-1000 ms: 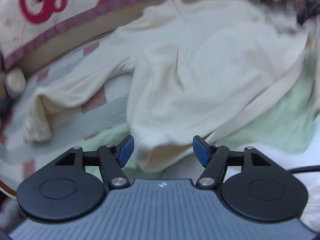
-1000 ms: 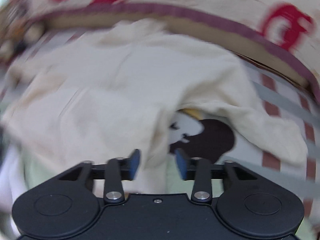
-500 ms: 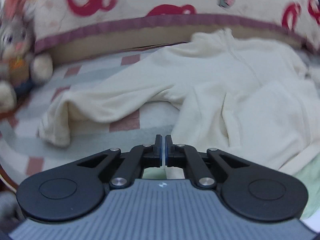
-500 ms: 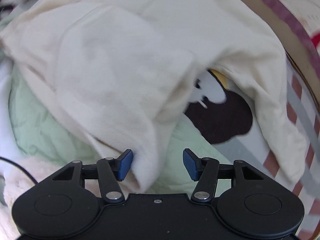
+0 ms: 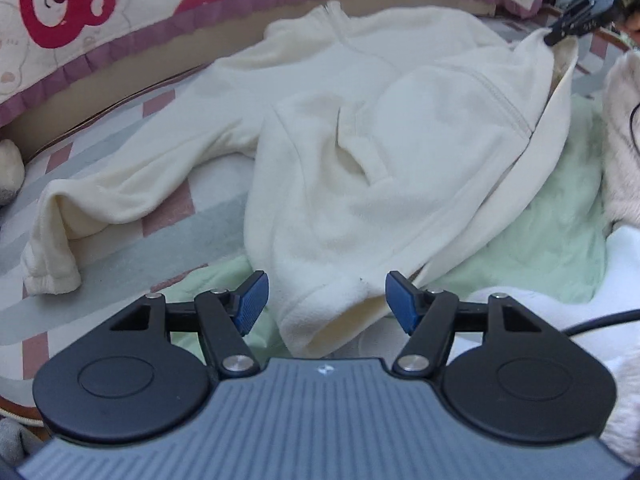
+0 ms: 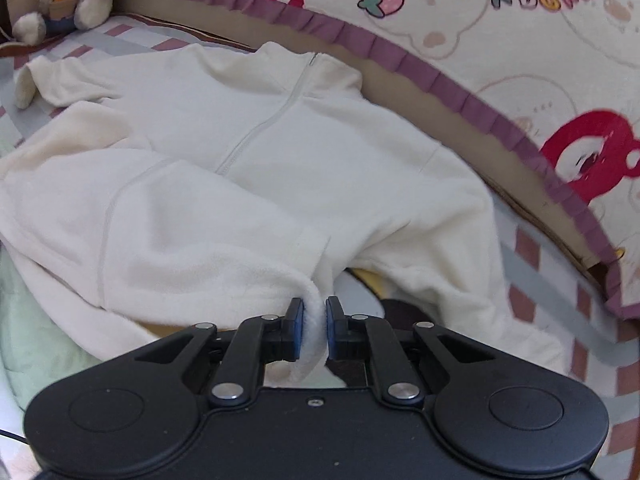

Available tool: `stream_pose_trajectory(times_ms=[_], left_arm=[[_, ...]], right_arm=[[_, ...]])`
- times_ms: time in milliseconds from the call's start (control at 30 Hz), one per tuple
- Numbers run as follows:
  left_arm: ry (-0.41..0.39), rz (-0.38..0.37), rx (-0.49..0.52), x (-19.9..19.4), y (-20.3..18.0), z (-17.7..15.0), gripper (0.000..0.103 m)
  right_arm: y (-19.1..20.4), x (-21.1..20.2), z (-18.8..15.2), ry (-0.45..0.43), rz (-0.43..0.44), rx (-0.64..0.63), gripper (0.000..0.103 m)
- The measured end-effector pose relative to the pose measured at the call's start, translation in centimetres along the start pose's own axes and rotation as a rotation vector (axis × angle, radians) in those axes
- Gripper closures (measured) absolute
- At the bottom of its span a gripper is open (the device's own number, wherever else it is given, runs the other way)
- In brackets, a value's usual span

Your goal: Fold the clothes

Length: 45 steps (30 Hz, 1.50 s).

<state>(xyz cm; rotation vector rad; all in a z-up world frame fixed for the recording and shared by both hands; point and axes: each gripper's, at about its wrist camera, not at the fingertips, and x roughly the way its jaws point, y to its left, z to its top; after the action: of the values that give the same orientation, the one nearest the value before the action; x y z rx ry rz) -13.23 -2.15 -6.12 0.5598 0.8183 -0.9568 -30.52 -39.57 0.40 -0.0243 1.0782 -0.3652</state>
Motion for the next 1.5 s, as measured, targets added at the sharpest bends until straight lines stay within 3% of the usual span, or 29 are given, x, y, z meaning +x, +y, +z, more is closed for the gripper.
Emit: stream_pose_trajectory(times_ms=[133, 233, 400, 667, 767, 867, 933, 1033, 1067, 1133, 1167, 1200, 1333, 1433, 1500], left_arm=[[0.011, 0.110, 0.153, 1.7, -1.8, 0.2, 0.039], [0.036, 0.114, 0.166, 2.7, -1.8, 0.6, 0.037], [0.072, 0.053, 0.232, 2.1, -2.0, 0.3, 0.035], [0.094, 0.169, 0.208, 3.5, -1.9, 0.0, 0.035], [0.030, 0.230, 0.335, 3.5, -3.3, 0.3, 0.035], [-0.070, 0.240, 0.334, 2.7, -4.1, 1.3, 0.035], [-0.119, 0.227, 0.277, 2.5, -3.8, 2.2, 0.034], [-0.127, 0.220, 0.192, 3.1, -2.9, 3.4, 0.038], [-0.123, 0.209, 0.158, 3.2, -2.5, 3.8, 0.045], [-0.138, 0.212, 0.070, 3.0, -1.4, 4.2, 0.071], [-0.151, 0.220, 0.021, 2.8, -0.9, 4.3, 0.087], [-0.164, 0.228, -0.028, 2.6, -0.3, 4.4, 0.092], [-0.222, 0.251, -0.250, 1.8, 2.6, 4.4, 0.093], [-0.246, 0.215, -0.449, 2.0, 5.3, 3.4, 0.093], [-0.245, 0.181, -0.494, 2.0, 6.1, 3.0, 0.093]], right_arm=[[-0.5, 1.1, 0.2, -0.004, 0.012, 0.040, 0.091], [-0.8, 0.9, 0.4, -0.007, 0.027, 0.077, 0.091], [-1.6, 0.8, 1.4, -0.032, 0.019, 0.095, 0.091], [-1.1, 2.0, 1.2, -0.019, 0.062, 0.160, 0.091], [-0.9, 2.1, 1.1, -0.022, 0.066, 0.179, 0.090], [-1.1, 2.3, 0.8, -0.012, 0.069, 0.200, 0.089], [-1.3, 2.6, 0.5, 0.001, 0.081, 0.225, 0.086], [-1.5, 3.0, 0.0, 0.027, 0.100, 0.269, 0.083], [-1.4, 3.2, -0.1, 0.041, 0.101, 0.283, 0.080], [-1.1, 3.4, -0.3, 0.068, 0.103, 0.312, 0.064], [-1.0, 3.6, -0.3, 0.080, 0.107, 0.316, 0.063], [-0.7, 3.7, -0.3, 0.088, 0.111, 0.310, 0.062], [0.1, 4.0, -0.4, 0.127, 0.132, 0.265, 0.050], [0.8, 3.8, -0.6, 0.168, 0.170, 0.240, 0.047], [1.7, 3.6, -0.8, 0.189, 0.201, 0.195, 0.042]])
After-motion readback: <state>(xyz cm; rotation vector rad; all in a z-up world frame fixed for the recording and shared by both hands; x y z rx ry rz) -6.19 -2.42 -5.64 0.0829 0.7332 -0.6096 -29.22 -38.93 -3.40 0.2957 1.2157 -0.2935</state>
